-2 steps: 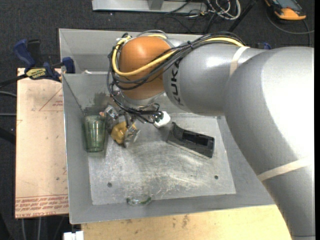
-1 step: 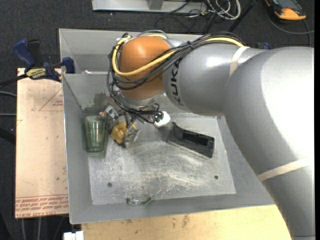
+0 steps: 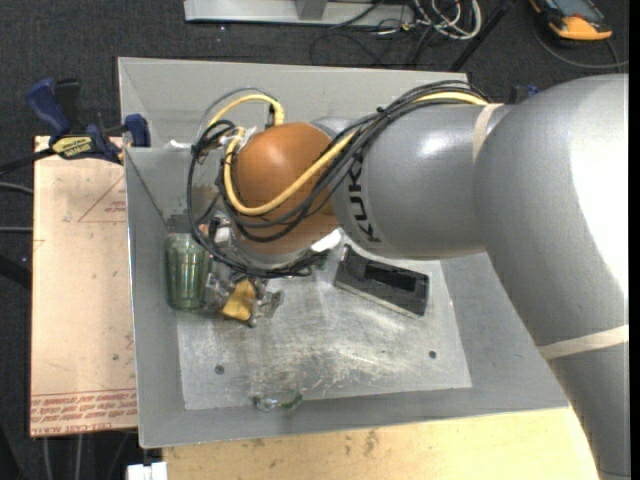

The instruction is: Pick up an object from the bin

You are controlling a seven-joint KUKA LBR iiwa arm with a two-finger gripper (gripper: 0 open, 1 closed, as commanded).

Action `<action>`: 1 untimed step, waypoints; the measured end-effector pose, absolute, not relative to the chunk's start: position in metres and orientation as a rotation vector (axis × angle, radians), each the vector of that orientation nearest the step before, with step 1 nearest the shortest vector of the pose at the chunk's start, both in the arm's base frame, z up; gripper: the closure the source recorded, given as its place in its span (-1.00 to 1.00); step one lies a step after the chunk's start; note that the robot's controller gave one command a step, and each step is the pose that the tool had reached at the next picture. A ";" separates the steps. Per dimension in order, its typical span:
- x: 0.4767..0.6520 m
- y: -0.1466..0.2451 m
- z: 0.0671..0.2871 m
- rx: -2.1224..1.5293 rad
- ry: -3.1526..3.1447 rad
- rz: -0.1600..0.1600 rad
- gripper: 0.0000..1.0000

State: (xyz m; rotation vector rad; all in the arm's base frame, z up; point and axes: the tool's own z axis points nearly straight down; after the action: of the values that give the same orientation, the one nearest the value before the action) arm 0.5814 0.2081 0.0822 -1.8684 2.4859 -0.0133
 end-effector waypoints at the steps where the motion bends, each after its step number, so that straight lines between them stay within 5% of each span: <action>1: 0.581 0.208 0.082 -1.869 2.486 -0.013 1.00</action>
Offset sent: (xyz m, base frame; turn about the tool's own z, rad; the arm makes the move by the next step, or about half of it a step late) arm -0.0050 0.0017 0.0543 -0.0035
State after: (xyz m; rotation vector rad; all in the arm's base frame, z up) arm 0.5814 0.2081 0.0822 -1.8686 2.4859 -0.0129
